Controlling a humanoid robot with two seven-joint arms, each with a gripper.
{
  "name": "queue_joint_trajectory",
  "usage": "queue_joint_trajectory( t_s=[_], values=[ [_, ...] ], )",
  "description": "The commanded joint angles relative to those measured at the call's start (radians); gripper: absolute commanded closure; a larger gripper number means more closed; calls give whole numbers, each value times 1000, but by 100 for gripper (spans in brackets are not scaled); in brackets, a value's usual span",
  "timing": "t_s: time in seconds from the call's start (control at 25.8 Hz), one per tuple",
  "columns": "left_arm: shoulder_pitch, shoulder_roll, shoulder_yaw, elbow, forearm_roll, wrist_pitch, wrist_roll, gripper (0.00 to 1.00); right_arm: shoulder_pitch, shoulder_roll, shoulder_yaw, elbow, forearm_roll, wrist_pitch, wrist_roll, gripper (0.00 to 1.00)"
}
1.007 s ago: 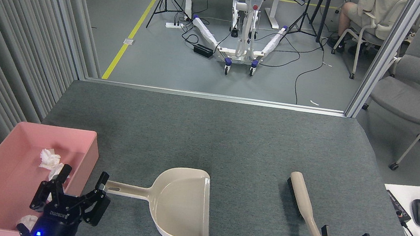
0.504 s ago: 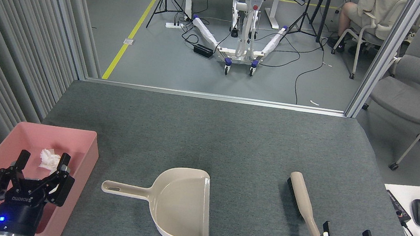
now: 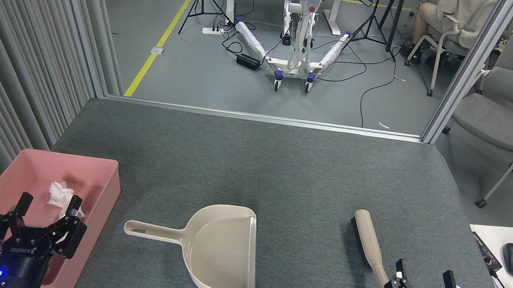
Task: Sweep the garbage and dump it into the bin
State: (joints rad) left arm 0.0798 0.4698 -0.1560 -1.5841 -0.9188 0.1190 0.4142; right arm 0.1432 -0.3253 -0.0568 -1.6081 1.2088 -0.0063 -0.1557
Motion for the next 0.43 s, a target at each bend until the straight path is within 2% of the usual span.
queue_joint_trajectory(
  t_s=[0.0, 0.39],
  values=[
    [0, -2, 3, -5, 0, 2, 0, 1, -1, 2, 0, 0, 0, -1, -1, 2],
    [9, -5, 62, 1, 2, 14, 0, 1, 4, 2, 0, 0, 0, -3, -1, 2]
  ],
)
